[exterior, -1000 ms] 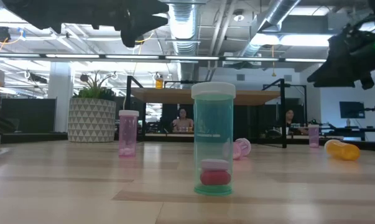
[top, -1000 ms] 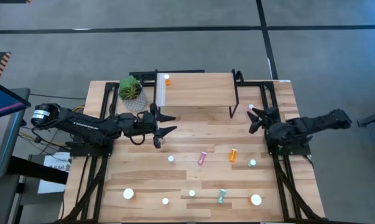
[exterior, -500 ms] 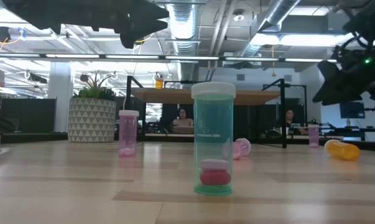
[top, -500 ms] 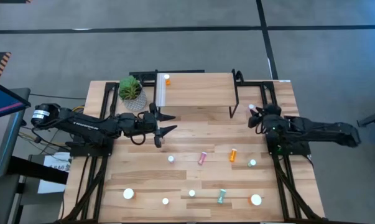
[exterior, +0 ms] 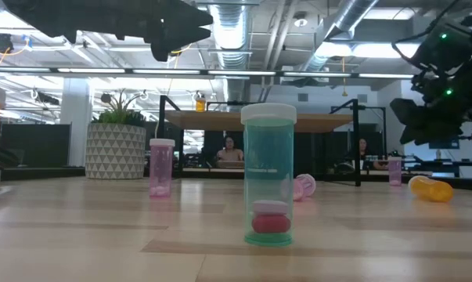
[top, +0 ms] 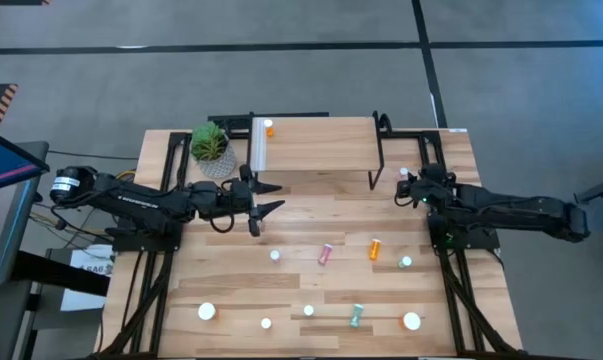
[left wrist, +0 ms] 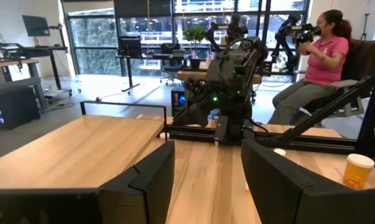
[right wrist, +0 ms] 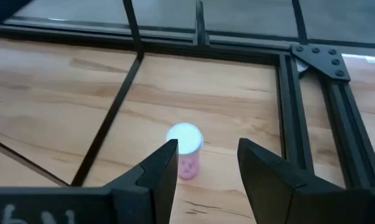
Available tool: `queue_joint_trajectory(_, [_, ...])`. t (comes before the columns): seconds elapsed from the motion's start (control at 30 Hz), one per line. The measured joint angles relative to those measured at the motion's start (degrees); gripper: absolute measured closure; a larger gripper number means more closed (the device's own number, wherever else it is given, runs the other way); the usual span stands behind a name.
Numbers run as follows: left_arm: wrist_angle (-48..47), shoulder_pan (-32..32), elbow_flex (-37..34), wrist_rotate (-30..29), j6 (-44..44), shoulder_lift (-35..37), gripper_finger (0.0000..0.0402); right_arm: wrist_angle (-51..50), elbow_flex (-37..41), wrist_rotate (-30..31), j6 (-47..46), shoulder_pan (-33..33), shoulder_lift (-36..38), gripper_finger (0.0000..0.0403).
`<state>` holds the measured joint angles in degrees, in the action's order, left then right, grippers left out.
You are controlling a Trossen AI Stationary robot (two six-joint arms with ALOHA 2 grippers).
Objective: Pick and place medicine bottles onto shelf by color
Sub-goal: Put the top pink pill bottle on the shelf
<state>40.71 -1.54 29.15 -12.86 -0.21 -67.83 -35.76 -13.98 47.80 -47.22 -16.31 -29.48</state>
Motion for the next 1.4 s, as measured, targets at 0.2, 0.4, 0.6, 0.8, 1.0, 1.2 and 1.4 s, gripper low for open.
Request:
queue_joint_trajectory(0.2, [-0.14, 0.0, 0.0, 0.0, 0.0, 0.0, 0.0227, 3.34, 0.0, -3.91, 1.81, -0.33, -2.95, 0.0193])
queue_joint_trajectory(0.4, [-0.36, 0.0, 0.0, 0.0, 0.0, -0.02, 0.0227, 3.57, 0.25, -4.09, -1.15, -0.33, -5.57, 0.0137])
queue_joint_trajectory(0.6, [-0.89, 0.0, 0.01, 0.02, 0.0, 0.0, 0.0227, 9.07, 3.79, -4.05, -4.45, -0.33, -8.14, 0.0091])
queue_joint_trajectory(0.8, [-1.49, 0.0, 0.02, 0.02, 0.0, 0.0, 0.0227, 16.55, 7.2, -0.98, -4.35, -0.37, -10.38, 0.0072])
queue_joint_trajectory(1.0, [-1.37, 0.02, 0.02, 0.0, 0.44, 0.0, 0.0227, 19.37, 8.11, -0.83, -3.31, -1.62, -11.88, 0.0082])
queue_joint_trajectory(1.2, [-1.01, 0.02, 0.02, 0.0, 0.37, 0.0, 0.0227, 21.47, 8.21, -1.49, -5.47, -1.8, -15.78, 0.0087])
queue_joint_trajectory(1.4, [-0.97, 0.02, 0.02, 0.0, 0.11, 0.0, 0.0227, 28.7, 8.22, -1.48, -5.21, -2.56, -21.27, 0.0087])
